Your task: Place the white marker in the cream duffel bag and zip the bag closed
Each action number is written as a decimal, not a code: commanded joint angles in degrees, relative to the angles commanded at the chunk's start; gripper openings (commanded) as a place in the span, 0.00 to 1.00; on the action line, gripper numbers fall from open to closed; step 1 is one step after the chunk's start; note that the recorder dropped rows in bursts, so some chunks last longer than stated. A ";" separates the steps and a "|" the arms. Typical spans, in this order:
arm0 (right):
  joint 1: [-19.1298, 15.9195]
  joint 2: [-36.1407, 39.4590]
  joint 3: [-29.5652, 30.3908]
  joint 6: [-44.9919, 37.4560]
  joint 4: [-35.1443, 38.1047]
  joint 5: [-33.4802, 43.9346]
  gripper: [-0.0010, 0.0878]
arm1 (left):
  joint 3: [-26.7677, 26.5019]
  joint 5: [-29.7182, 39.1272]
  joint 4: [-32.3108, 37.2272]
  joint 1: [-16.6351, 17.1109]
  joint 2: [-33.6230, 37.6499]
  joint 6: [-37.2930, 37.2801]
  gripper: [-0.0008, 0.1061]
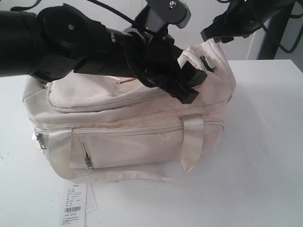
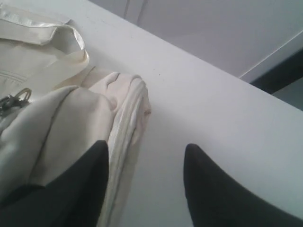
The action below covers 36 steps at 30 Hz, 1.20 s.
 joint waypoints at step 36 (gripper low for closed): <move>-12.11 -8.03 0.26 -9.93 13.00 25.65 0.01 | 0.00 41.59 37.49 32.50 -15.03 -41.91 0.01</move>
